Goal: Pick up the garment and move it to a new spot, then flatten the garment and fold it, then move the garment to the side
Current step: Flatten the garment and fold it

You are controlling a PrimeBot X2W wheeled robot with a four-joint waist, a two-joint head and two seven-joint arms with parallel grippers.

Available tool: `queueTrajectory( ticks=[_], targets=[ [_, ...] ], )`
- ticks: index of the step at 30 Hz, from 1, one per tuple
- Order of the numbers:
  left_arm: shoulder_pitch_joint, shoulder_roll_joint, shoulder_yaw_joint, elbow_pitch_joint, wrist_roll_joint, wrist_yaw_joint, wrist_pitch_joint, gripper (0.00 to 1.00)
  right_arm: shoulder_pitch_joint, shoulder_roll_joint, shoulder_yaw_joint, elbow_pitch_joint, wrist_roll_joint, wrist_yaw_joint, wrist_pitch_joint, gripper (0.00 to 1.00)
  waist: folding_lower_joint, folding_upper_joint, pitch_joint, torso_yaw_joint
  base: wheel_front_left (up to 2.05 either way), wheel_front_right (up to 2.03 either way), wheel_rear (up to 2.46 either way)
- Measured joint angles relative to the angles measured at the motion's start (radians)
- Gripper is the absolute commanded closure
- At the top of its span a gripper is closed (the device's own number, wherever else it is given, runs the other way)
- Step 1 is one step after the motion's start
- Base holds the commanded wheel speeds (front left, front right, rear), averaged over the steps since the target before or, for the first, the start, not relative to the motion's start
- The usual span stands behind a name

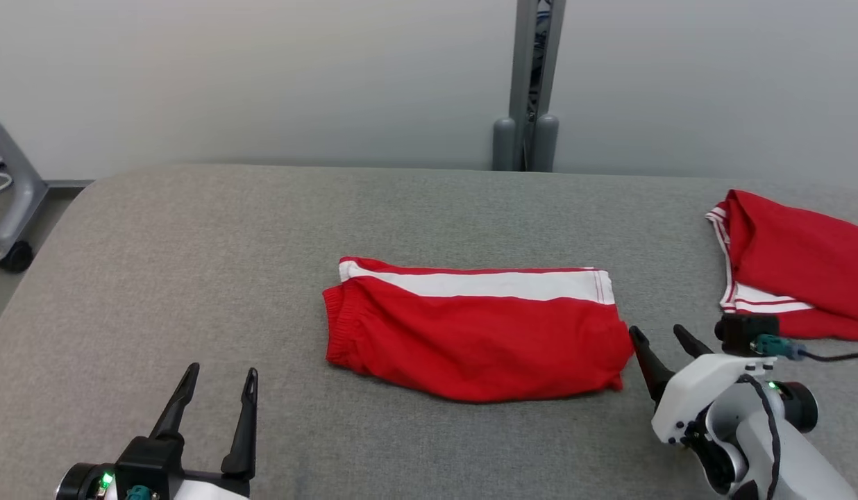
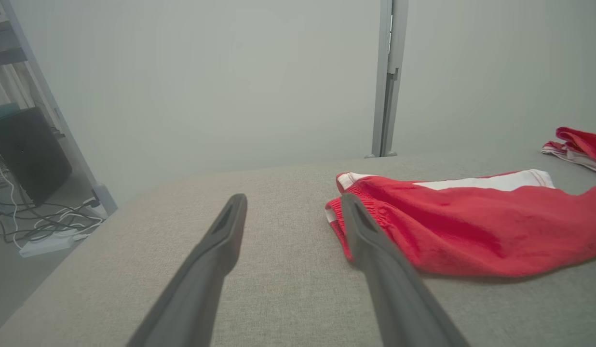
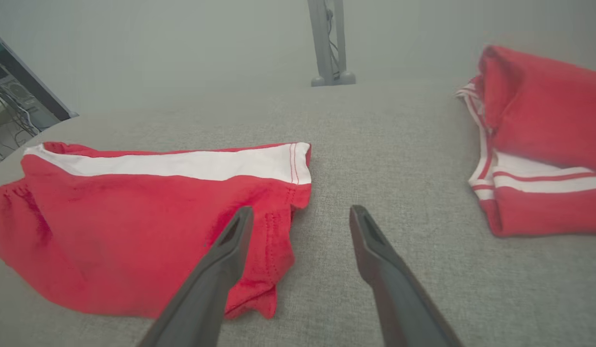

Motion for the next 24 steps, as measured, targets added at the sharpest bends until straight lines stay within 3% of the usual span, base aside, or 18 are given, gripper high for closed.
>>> queueTrajectory(
  ticks=[13,18,24],
  targets=[
    [-0.104,-0.023,-0.068,0.069,0.0,-0.02,-0.019,0.0,-0.25,0.002,0.011,0.374,0.093,0.0,0.068,0.0,0.0,0.0,0.087,0.143,0.0,0.0,0.0],
    [-0.121,-0.025,-0.072,0.101,-0.007,-0.021,-0.027,0.0,-0.297,0.0,0.007,0.426,0.127,0.0,0.189,0.0,0.0,0.0,0.115,0.183,0.0,0.0,0.0],
    [-0.134,-0.023,-0.065,0.116,-0.014,-0.021,-0.03,0.0,-0.324,-0.005,0.005,0.439,0.149,0.0,0.245,0.0,0.0,0.0,0.124,0.189,0.0,0.0,0.0]
  ],
)
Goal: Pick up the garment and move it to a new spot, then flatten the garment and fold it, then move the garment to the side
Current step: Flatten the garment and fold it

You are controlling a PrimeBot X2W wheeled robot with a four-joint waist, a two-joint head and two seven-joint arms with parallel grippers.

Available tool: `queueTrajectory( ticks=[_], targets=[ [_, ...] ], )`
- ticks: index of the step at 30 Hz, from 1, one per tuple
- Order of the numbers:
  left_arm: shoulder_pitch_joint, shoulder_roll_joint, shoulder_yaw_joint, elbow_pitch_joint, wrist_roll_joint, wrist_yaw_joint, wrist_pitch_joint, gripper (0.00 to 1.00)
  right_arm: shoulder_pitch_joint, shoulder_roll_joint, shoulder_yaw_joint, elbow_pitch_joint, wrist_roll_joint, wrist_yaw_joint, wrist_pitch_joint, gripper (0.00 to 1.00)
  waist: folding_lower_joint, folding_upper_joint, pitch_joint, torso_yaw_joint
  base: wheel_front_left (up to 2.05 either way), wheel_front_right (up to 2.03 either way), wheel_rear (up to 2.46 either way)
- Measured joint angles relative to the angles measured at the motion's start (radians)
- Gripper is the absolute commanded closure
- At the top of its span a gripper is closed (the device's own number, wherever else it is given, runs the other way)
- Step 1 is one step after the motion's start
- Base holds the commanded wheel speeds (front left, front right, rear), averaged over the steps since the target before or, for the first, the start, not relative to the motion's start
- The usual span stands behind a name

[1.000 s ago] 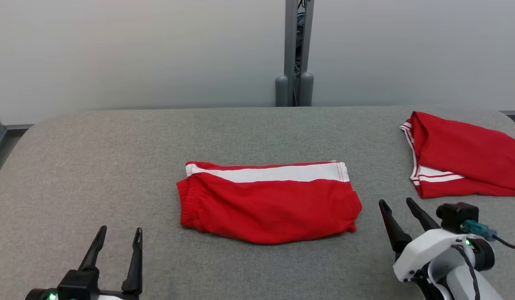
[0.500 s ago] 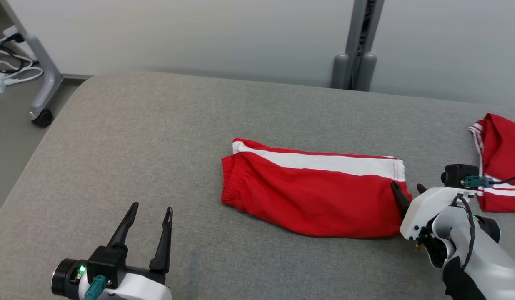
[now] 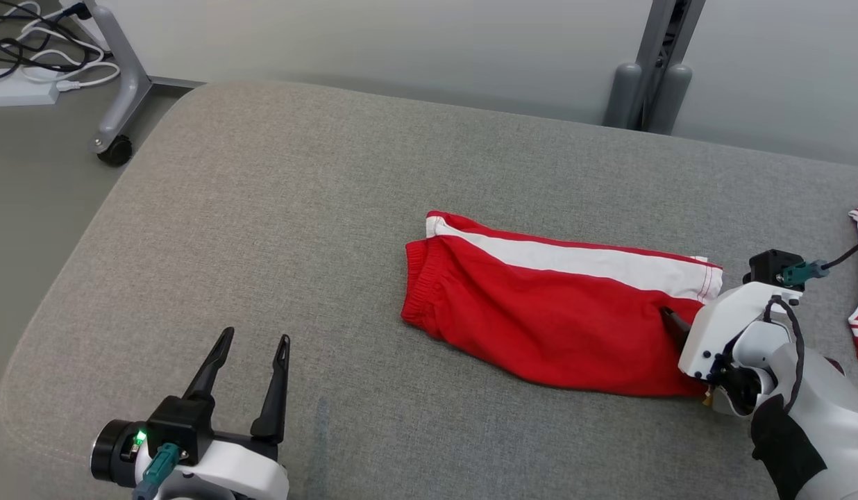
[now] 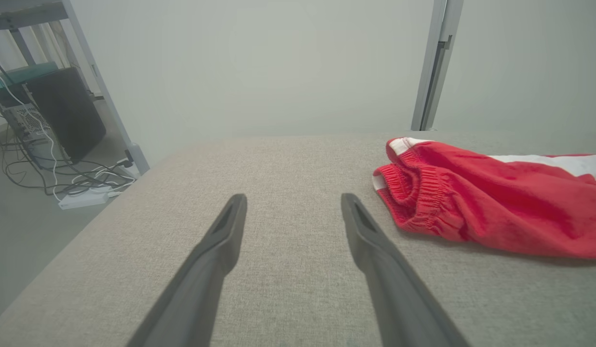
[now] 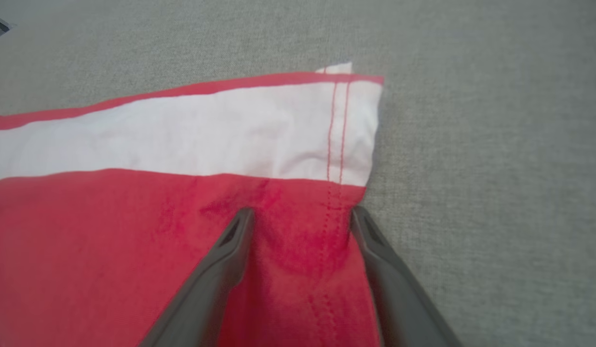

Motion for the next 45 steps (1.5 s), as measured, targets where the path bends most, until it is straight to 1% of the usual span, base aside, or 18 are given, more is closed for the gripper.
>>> queueTrajectory(
  ticks=[1,2,3,6,8,14,17,21,24,28,29,33,37,40,42,45],
  targets=[
    [-0.001,0.001,0.002,0.001,-0.001,0.0,0.0,0.0,-0.003,0.002,0.003,0.0,0.005,0.0,0.006,0.33,0.0,0.0,0.0,-0.001,0.0,0.0,0.0],
    [-0.002,0.001,0.004,0.001,-0.002,0.0,0.0,0.0,-0.003,0.005,0.006,-0.003,0.01,0.0,0.005,0.8,0.0,0.0,-0.001,-0.003,0.0,0.0,0.0],
    [-0.005,0.002,0.006,0.001,-0.002,0.0,0.0,0.0,-0.002,0.009,0.013,-0.01,0.014,-0.001,-0.003,1.0,0.0,0.0,-0.001,-0.005,0.0,0.0,0.0],
    [-0.008,0.002,0.009,-0.001,-0.002,0.0,0.0,0.0,0.01,0.025,0.045,-0.032,0.02,-0.001,-0.027,1.0,0.0,0.0,-0.005,-0.01,0.0,0.0,0.0],
    [-0.008,0.003,0.013,-0.001,-0.002,-0.001,0.0,0.0,0.013,0.024,0.068,-0.045,0.02,0.0,-0.041,1.0,0.0,0.0,-0.009,-0.018,0.0,0.0,0.0],
    [-0.003,0.003,0.019,-0.002,-0.003,-0.005,0.0,0.0,0.014,-0.068,0.123,-0.071,0.029,0.0,-0.077,1.0,0.0,0.0,-0.032,-0.05,0.0,0.0,0.0],
    [0.008,0.003,0.021,-0.002,-0.003,-0.006,0.0,0.0,0.015,-0.103,0.158,-0.1,0.042,0.0,-0.082,1.0,0.0,0.0,-0.045,-0.067,0.0,0.0,0.0],
    [0.014,0.0,0.023,-0.006,-0.003,-0.008,0.0,0.0,0.04,-0.13,0.208,-0.173,0.101,0.0,-0.06,1.0,0.0,0.0,-0.059,-0.09,0.0,0.0,0.0],
    [0.021,-0.003,0.023,-0.007,-0.003,-0.009,0.0,0.0,0.053,-0.141,0.237,-0.258,0.188,0.0,-0.018,1.0,0.0,0.0,-0.065,-0.104,0.0,0.0,0.0],
    [0.022,-0.007,0.024,-0.007,-0.003,-0.009,0.0,0.0,0.057,-0.146,0.268,-0.393,0.339,0.0,0.064,1.0,0.0,0.0,-0.071,-0.116,0.0,0.0,0.0],
    [0.022,-0.007,0.024,-0.007,-0.003,-0.009,0.0,0.0,0.057,-0.146,0.268,-0.393,0.339,0.0,0.064,1.0,0.0,0.0,-0.071,-0.116,0.0,0.0,0.0],
    [0.022,-0.015,0.017,-0.001,-0.003,-0.013,0.0,0.0,0.059,-0.144,0.29,-0.487,0.466,0.0,0.131,1.0,0.0,0.0,-0.084,-0.117,0.0,0.0,0.0],
    [0.022,-0.021,0.009,0.002,-0.003,-0.015,-0.001,0.0,0.056,-0.116,0.293,-0.516,0.564,0.0,0.168,1.0,0.0,0.0,-0.095,-0.103,0.0,0.0,0.0],
    [0.021,-0.026,0.003,0.004,-0.003,-0.016,-0.001,0.0,0.041,-0.079,0.287,-0.494,0.613,0.0,0.179,1.0,0.0,0.0,-0.098,-0.085,0.0,0.0,0.0],
    [0.019,-0.029,-0.005,0.007,-0.005,-0.017,-0.001,0.0,0.026,-0.053,0.281,-0.451,0.634,0.0,0.178,1.0,0.0,0.0,-0.098,-0.07,0.0,0.0,0.0],
    [0.009,-0.037,-0.028,0.012,-0.009,-0.018,-0.002,0.0,-0.004,-0.013,0.29,-0.373,0.63,0.0,0.164,1.0,-0.0001,0.0,-0.095,-0.043,0.0,0.0,0.0]
  ],
)
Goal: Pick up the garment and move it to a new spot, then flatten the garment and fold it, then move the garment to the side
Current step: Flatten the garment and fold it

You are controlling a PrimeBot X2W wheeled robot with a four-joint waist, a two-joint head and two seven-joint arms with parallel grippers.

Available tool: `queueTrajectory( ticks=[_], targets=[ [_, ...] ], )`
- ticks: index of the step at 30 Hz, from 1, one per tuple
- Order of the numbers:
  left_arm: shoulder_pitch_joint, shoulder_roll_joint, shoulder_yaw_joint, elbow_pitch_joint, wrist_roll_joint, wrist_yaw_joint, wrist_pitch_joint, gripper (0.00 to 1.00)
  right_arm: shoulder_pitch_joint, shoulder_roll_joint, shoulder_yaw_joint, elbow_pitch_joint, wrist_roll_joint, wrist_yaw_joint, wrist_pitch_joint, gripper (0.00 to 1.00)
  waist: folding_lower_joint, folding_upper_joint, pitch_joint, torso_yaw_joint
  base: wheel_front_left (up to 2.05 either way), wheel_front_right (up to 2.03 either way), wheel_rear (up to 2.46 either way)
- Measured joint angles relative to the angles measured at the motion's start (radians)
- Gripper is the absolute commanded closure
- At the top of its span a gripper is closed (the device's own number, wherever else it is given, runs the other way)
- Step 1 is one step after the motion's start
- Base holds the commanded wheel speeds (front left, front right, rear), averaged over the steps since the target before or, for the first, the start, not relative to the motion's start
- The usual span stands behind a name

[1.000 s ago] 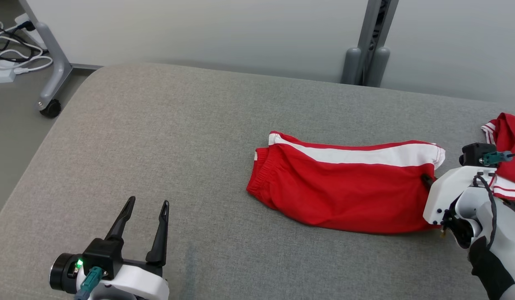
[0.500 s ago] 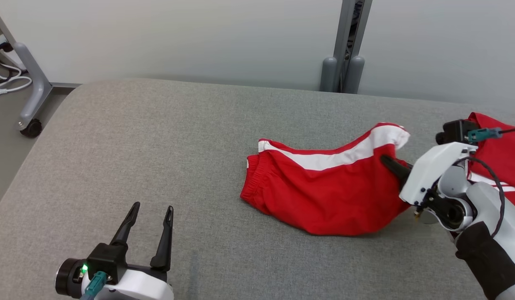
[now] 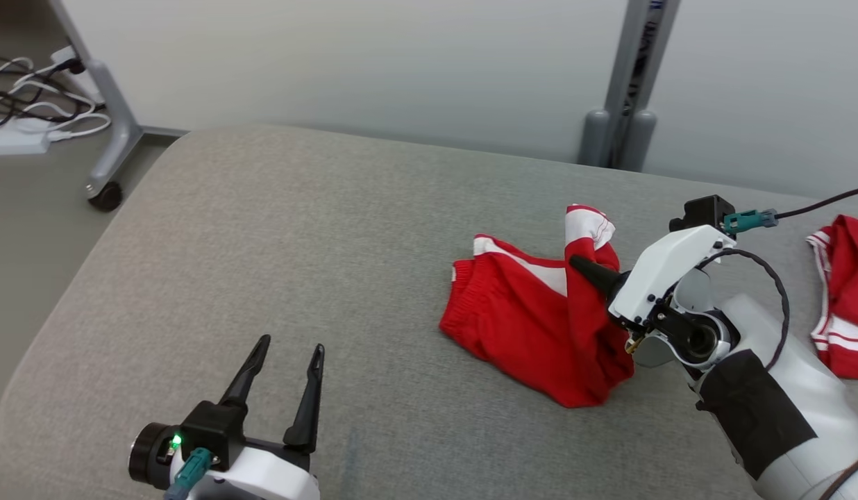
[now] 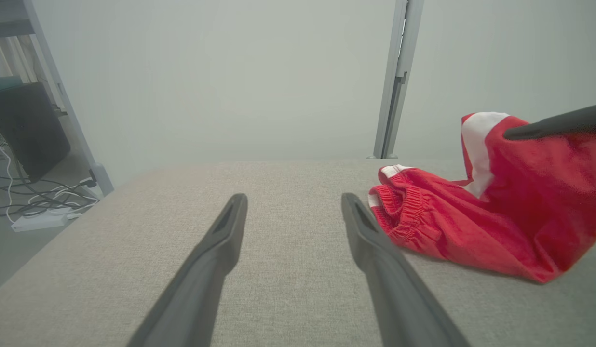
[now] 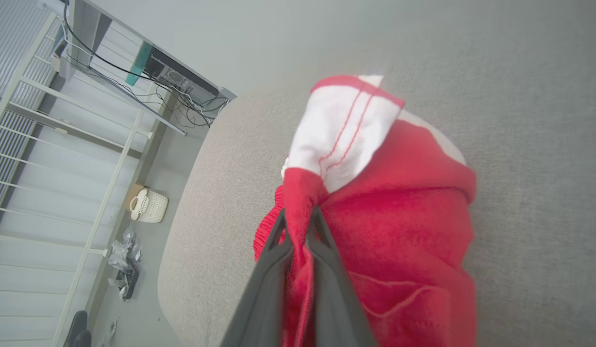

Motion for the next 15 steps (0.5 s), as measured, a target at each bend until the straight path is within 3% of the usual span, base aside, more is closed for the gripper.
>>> queueTrajectory(
  ticks=[9,15],
  targets=[
    [-0.042,-0.008,-0.094,0.013,-0.016,0.002,0.0,0.0,-0.103,0.075,0.004,0.28,-0.027,0.0,-0.077,1.0,0.0,0.0,0.024,0.122,0.0,0.0,0.0],
    [-0.054,-0.009,-0.144,0.013,-0.045,0.021,0.0,0.0,-0.129,0.095,0.006,0.345,-0.021,0.0,-0.109,1.0,0.0001,0.0,0.033,0.181,0.0,0.0,0.0]
  ],
)
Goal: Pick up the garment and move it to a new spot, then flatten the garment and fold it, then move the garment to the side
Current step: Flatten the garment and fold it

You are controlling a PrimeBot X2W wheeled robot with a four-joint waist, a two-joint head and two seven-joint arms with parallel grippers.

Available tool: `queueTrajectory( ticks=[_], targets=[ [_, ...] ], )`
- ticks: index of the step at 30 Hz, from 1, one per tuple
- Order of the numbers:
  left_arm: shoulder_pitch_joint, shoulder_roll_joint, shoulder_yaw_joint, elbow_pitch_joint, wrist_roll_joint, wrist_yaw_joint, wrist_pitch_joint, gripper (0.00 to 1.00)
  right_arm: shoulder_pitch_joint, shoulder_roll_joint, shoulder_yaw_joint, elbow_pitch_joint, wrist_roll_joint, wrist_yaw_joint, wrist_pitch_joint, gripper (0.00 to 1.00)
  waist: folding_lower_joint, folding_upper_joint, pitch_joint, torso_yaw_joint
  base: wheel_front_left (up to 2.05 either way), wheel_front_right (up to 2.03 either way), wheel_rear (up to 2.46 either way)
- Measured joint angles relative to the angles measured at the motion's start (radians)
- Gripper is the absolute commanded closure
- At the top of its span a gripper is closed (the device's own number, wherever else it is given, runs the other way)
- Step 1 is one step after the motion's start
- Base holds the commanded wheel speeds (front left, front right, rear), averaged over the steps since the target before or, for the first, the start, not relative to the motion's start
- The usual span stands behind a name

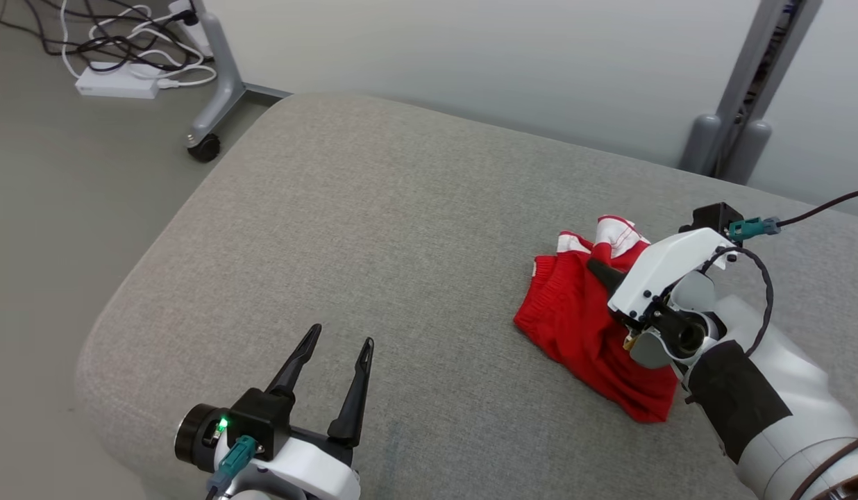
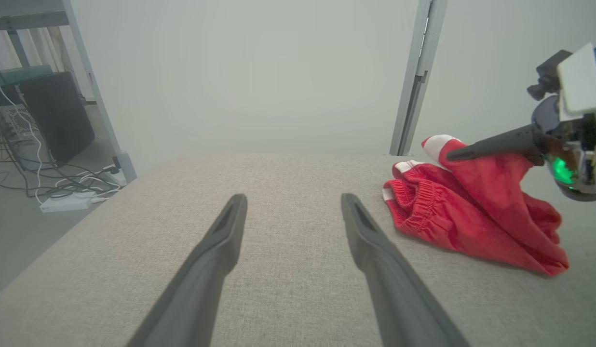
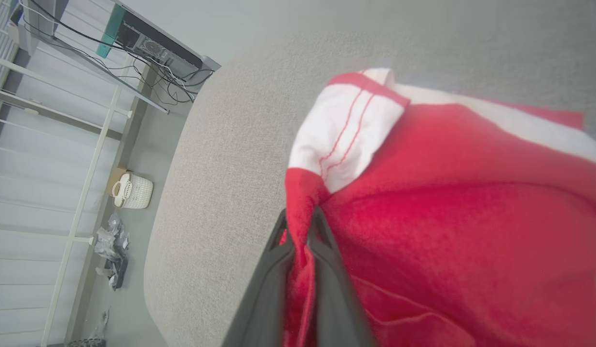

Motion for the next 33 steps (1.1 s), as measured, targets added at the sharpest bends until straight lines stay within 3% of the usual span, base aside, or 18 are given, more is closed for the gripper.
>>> queueTrajectory(
  ticks=[3,4,5,6,12,17,22,27,32,33],
  targets=[
    [0.0,0.0,-0.007,0.0,-0.003,0.015,0.0,0.0,0.0,0.003,0.008,0.019,-0.01,0.0,-0.019,1.0,0.0,0.0,0.003,0.01,0.0,0.0,0.0],
    [0.0,0.0,-0.006,-0.001,-0.005,0.016,0.0,0.0,0.0,0.003,0.013,0.023,-0.015,0.0,-0.027,0.71,0.0,0.0,0.004,0.009,0.0,0.0,0.0],
    [0.0,0.0,-0.005,-0.002,-0.006,0.021,0.0,0.0,0.0,0.003,0.013,0.023,-0.017,0.0,-0.027,0.25,0.0,0.0,0.005,0.007,0.0,0.0,0.0],
    [0.0,0.0,-0.002,-0.003,-0.006,0.024,0.0,0.0,0.0,0.004,0.013,0.021,-0.015,0.0,-0.027,0.0,0.0,0.0,0.006,0.004,0.0,0.0,0.0],
    [0.001,0.0,0.023,-0.017,0.001,0.032,0.0,0.0,0.009,-0.014,0.027,-0.121,0.0,0.0,-0.073,0.0,0.0,0.0,0.005,-0.032,0.0,0.0,0.0],
    [0.011,-0.001,0.042,-0.035,0.011,0.032,0.0,0.0,0.071,-0.109,0.074,-0.306,-0.022,0.0,-0.187,0.0,0.0,0.0,0.002,-0.069,0.0,0.0,0.0],
    [0.016,-0.001,0.055,-0.052,0.02,0.032,0.0,0.0,0.115,-0.198,0.151,-0.396,-0.1,0.0,-0.304,0.0,0.0,0.0,0.002,-0.092,0.0,0.0,0.0],
    [0.027,-0.001,0.071,-0.068,0.033,0.032,0.0,0.0,0.168,-0.257,0.235,-0.411,-0.168,0.0,-0.389,0.0,0.0,0.0,0.002,-0.109,0.0,0.0,0.0],
    [0.031,-0.001,0.077,-0.076,0.043,0.03,0.0,0.0,0.182,-0.264,0.265,-0.359,-0.189,0.0,-0.418,0.0,0.0,0.0,0.007,-0.123,0.0,0.0,0.0],
    [0.03,-0.001,0.076,-0.077,0.043,0.028,0.0,0.0,0.178,-0.262,0.275,-0.348,-0.199,0.0,-0.425,0.63,0.0,0.0,0.01,-0.123,0.0,0.0,0.0]
  ],
)
